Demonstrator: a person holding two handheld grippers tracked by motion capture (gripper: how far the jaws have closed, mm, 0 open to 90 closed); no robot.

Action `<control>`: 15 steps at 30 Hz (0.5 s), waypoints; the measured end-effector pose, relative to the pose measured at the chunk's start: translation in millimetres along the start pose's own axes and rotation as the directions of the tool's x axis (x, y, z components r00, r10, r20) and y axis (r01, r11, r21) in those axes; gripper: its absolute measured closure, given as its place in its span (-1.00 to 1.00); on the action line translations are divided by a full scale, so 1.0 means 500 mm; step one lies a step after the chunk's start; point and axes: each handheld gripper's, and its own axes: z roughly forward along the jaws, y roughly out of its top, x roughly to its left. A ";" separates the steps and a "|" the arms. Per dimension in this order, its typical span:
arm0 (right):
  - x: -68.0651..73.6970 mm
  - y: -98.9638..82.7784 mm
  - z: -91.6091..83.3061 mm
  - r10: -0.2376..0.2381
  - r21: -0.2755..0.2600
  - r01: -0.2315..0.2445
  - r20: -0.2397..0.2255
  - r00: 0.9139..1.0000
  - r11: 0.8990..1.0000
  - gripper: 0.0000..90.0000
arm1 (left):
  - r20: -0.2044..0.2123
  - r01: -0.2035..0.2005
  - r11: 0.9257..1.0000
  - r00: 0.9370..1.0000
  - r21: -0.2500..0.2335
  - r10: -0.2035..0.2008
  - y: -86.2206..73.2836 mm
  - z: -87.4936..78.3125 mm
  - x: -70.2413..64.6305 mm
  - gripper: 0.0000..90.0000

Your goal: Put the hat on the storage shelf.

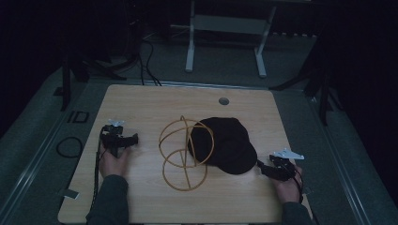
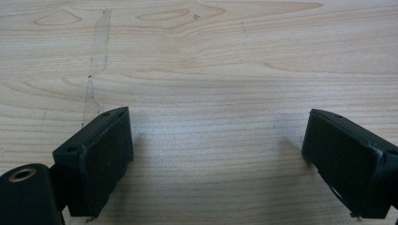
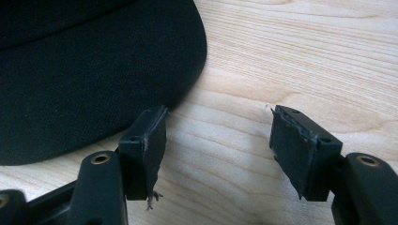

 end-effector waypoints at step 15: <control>-0.001 0.001 -0.001 -0.011 0.010 0.011 -0.010 1.000 1.000 -0.21 | -0.003 0.003 1.000 1.000 0.000 -0.003 0.000 0.000 -0.001 -0.79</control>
